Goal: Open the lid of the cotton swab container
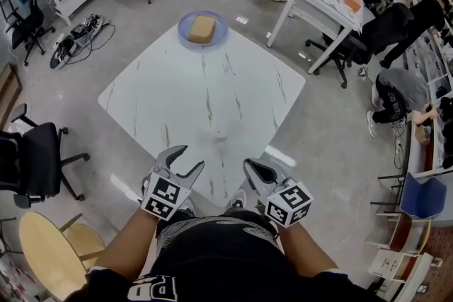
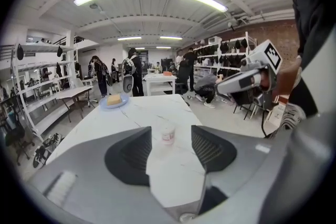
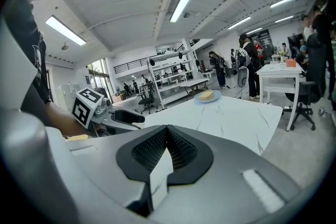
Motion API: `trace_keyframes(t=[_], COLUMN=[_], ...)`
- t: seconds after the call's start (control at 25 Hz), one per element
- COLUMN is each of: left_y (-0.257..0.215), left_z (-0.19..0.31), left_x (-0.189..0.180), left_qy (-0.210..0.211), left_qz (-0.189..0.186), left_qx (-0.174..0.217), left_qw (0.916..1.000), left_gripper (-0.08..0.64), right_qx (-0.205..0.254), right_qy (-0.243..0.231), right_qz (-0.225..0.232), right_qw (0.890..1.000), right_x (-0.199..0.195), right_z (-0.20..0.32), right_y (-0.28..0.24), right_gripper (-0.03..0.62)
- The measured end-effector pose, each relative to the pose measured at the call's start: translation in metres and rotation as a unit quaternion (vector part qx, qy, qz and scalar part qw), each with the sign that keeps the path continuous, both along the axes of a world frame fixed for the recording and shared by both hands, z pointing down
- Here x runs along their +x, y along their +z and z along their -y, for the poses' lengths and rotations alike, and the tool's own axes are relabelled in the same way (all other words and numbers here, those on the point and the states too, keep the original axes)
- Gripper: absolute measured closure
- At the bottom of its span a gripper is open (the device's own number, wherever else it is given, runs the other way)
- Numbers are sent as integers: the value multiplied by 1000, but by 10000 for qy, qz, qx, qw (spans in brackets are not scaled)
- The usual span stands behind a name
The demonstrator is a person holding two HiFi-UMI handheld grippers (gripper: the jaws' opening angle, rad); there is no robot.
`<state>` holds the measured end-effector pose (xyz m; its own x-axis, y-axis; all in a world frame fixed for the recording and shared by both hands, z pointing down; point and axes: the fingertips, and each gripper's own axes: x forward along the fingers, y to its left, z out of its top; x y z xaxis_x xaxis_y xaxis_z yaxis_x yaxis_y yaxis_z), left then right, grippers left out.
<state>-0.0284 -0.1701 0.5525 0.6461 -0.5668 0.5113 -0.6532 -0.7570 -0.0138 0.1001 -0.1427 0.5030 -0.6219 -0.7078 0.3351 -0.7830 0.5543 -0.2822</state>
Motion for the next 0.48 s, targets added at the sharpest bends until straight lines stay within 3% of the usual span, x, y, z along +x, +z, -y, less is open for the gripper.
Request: trace_keyframes(t=[0.48], left_y=[71], left_z=[26], left_x=[14], left_qy=[166], left_qz=[258], left_qx=[-367], left_qw=[9989], left_gripper=[272], right_qx=[-264], right_qy=[79], right_qz=[-84], right_qw=[9996], right_x=[9], right_z=[-3], right_y=[30], right_gripper=[592])
